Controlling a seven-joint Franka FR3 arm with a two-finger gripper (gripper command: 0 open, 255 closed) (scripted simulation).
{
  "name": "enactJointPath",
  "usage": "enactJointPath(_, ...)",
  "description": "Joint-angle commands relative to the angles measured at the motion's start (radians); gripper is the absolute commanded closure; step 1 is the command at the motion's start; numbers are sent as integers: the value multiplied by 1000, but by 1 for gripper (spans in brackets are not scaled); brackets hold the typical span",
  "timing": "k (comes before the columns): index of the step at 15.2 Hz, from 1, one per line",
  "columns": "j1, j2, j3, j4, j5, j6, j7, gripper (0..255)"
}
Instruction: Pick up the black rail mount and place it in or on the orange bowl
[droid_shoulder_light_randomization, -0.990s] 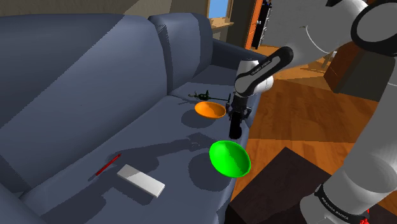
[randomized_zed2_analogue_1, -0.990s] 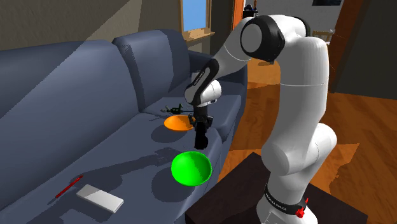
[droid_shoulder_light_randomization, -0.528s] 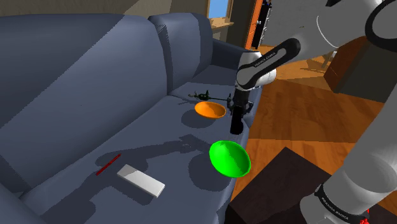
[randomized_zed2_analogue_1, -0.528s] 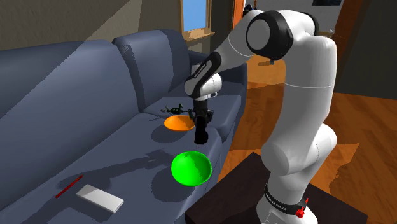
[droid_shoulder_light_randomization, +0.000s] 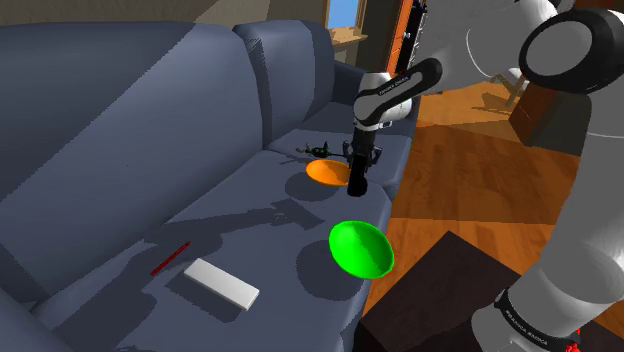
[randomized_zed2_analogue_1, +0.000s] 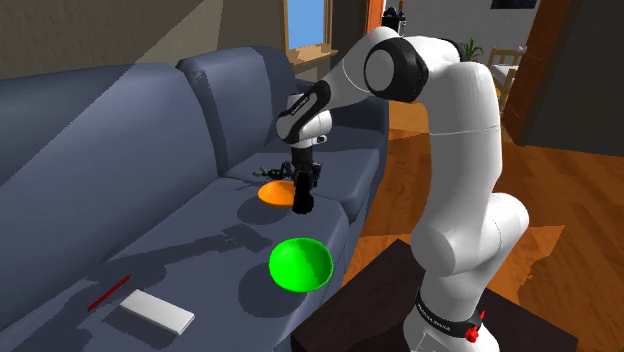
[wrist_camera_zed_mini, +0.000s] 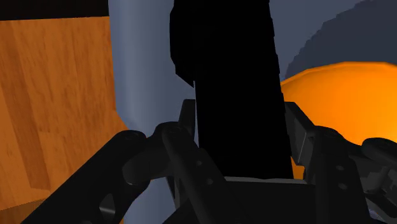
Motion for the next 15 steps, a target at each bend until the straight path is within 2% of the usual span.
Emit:
enactJointPath(1, 8, 65, 1, 108, -4, -44, 8, 255)
enactJointPath(5, 21, 219, -2, 361, -12, -142, 14, 255)
enactJointPath(8, 33, 355, -5, 591, -16, -237, 16, 255)
enactJointPath(9, 37, 407, -6, 681, -17, -275, 16, 255)
enactJointPath(10, 46, 507, -8, 858, -19, -351, 15, 255)
enactJointPath(15, 46, 534, -10, 837, -21, -303, 16, 255)
